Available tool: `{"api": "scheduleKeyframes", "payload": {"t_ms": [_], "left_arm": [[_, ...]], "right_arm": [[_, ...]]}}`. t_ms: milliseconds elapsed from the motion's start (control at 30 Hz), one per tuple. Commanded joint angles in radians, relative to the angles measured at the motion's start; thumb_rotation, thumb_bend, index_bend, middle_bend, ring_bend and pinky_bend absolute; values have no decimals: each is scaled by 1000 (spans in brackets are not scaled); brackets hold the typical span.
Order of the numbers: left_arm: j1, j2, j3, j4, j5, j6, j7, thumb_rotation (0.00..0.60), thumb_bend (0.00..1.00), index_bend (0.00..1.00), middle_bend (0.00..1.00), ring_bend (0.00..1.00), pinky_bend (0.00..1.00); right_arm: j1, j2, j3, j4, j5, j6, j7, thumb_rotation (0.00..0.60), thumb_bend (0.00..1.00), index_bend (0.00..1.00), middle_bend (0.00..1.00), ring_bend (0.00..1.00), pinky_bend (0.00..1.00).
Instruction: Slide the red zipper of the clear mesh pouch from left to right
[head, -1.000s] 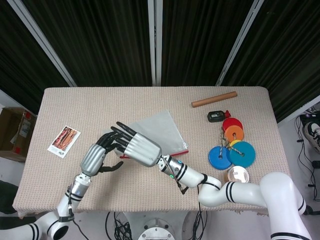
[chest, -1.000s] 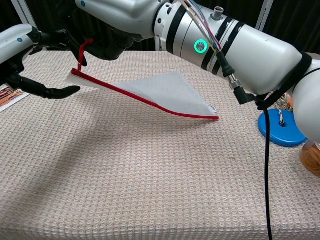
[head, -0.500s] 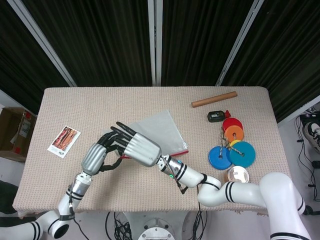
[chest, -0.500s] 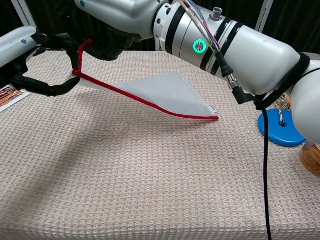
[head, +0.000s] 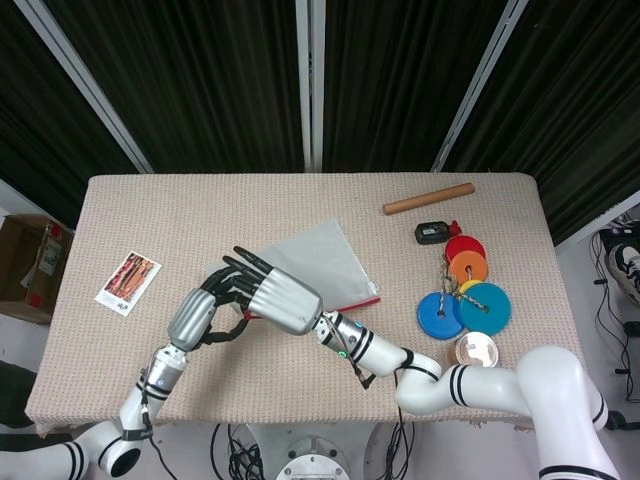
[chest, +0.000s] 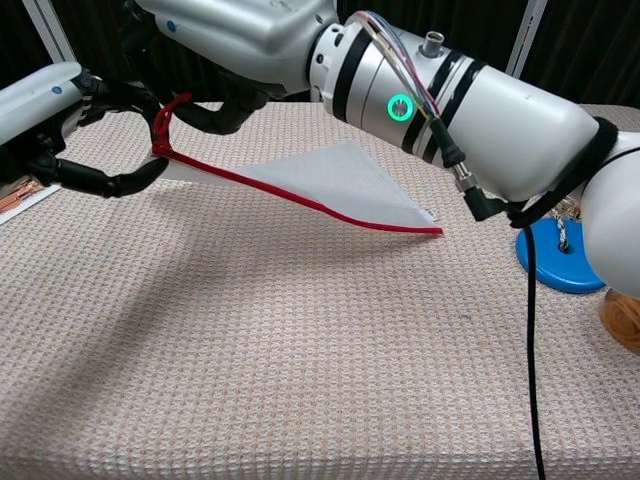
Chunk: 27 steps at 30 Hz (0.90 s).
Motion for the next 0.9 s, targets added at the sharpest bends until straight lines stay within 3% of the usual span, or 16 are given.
{"api": "scheduleKeyframes", "payload": {"t_ms": [33,400,900], "left_arm": [[7,-5,5,9,-10,10,-43,600,453,662,265,104,151],[27,-14,18,31,-29,30,-143,600,476,668,266,104,151],[34,-5,13,27,-47,34,-222,600,483,679,269,104,151]], "right_arm": [[-17,6,-16,4,-10,16,5,600,535,938,326,49,36],[-63,0,-59,36,-38,52,16,600,536,950,326,49,35],[-83,-43,-76,103,-78,85,38,600,541,958,326,49,20]]}}
